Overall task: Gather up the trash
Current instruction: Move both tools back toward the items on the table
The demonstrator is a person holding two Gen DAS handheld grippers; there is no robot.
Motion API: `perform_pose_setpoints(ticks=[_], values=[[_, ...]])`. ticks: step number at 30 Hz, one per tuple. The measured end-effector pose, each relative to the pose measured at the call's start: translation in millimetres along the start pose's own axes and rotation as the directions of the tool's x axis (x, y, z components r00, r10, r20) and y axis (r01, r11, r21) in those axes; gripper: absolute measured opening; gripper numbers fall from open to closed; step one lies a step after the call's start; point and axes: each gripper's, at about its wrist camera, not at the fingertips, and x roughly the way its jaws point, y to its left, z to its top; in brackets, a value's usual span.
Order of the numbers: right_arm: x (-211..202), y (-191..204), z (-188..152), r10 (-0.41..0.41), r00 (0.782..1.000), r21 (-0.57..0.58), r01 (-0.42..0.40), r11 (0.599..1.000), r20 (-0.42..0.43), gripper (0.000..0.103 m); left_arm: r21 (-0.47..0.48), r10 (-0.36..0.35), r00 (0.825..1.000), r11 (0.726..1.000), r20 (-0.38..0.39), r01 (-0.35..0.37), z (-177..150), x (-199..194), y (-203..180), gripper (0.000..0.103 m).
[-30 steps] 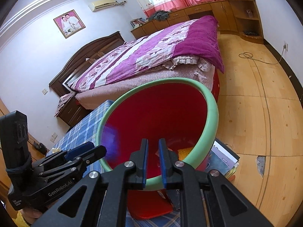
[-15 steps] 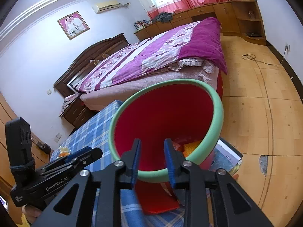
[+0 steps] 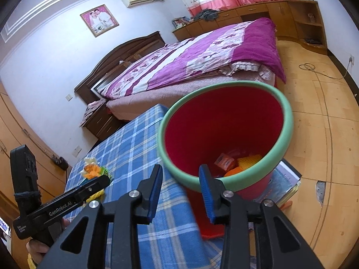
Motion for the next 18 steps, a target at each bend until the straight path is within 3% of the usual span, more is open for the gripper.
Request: perform_pose_setpoints(ticks=[18], values=[[16.4, 34.9, -17.2, 0.021, 0.998, -0.04, -0.023, 0.999, -0.06, 0.041, -0.188, 0.104, 0.995, 0.977, 0.009, -0.1, -23.0, -22.3, 80.0, 0.044]])
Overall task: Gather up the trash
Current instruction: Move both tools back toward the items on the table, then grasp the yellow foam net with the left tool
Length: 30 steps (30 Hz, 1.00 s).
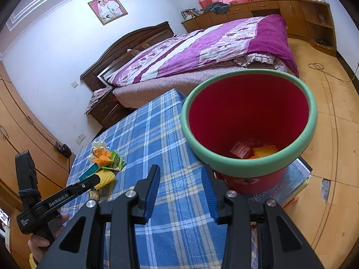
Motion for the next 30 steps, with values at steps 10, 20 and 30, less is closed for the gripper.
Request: perform_pose_setpoints(ticks=[10, 20, 30], values=[[10.4, 5.9, -5.7, 0.002, 1.0, -0.011, -0.002, 1.0, -0.03, 0.041, -0.145, 0.016, 1.0, 0.989, -0.025, -0.02, 2.1, 18.7, 32.3, 0.044], [21.2, 4.7, -8.2, 0.0, 0.998, -0.012, -0.001, 1.0, -0.06, 0.041, -0.183, 0.034, 0.999, 0.982, -0.042, -0.041, 2.6, 33.0, 41.0, 0.044], [28.0, 7.6, -12.5, 0.007, 0.997, -0.024, -0.009, 1.0, -0.083, 0.041, -0.192, 0.059, 0.997, 0.979, -0.052, -0.068, 2.3, 45.8, 46.5, 0.036]])
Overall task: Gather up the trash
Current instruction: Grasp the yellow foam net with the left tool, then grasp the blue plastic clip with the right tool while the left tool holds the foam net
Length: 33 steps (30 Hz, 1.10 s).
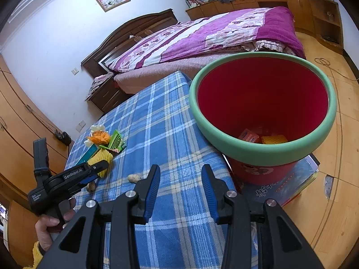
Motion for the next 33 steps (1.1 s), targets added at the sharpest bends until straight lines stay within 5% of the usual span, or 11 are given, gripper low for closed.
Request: perform_pose_setpoints(ticks=[6, 21, 33], values=[[-0.2, 1.8, -1.4, -0.002, 1.0, 0.001, 0.002, 1.0, 0.001, 0.041, 0.011, -0.055, 0.998, 0.998, 0.008, 0.055, -3.8, -3.9, 3.5, 0.004], [6.3, 37.6, -5.7, 0.036, 0.999, -0.084, -0.038, 0.996, -0.026, 0.041, 0.101, -0.152, 0.979, 0.985, 0.139, 0.139, -10.6, -83.1, 12.4, 0.003], [34.4, 107.3, -14.8, 0.104, 0.99, -0.197, -0.122, 0.973, -0.099, 0.058, 0.006, -0.071, 0.974, 0.997, 0.213, 0.071, -8.7, -118.1, 67.7, 0.003]])
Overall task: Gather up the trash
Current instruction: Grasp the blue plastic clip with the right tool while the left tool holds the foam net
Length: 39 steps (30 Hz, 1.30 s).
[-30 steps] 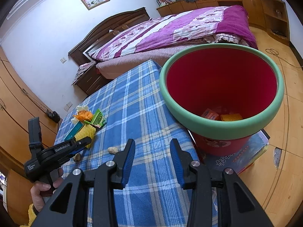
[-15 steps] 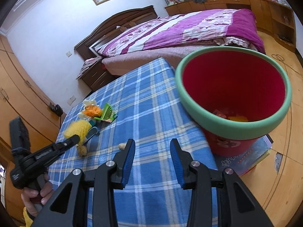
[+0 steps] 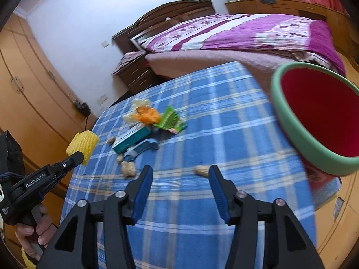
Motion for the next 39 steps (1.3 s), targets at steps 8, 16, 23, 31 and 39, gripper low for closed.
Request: perform_pose_setpoints(ticks=[8, 16, 23, 31, 39], values=[[36.8, 40.1, 5.0, 0.039, 0.995, -0.083, -0.046, 0.996, -0.09, 0.072, -0.036, 0.101, 0.995, 0.994, 0.02, -0.101, -3.9, -1.7, 35.6, 0.003], [74.9, 65.0, 13.5, 0.016, 0.989, -0.144, -0.037, 0.989, -0.145, 0.084, -0.042, 0.136, 0.99, 0.99, 0.031, -0.134, -4.6, 1.5, 52.1, 0.003], [109.6, 79.4, 21.3, -0.052, 0.987, -0.206, 0.019, 0.978, -0.153, 0.094, -0.042, 0.133, 0.991, 0.99, 0.017, -0.132, -3.1, 9.9, 59.2, 0.003], [139.1, 88.6, 23.9, -0.085, 0.981, -0.248, 0.04, 0.968, -0.174, 0.094, -0.031, 0.136, 0.991, 0.99, 0.013, -0.136, -3.4, 14.9, 64.6, 0.003], [153.8, 94.9, 27.7, -0.105, 0.982, -0.276, 0.059, 0.959, -0.154, 0.094, -0.027, 0.138, 0.99, 0.99, -0.006, -0.138, -1.7, 27.5, 67.4, 0.003]])
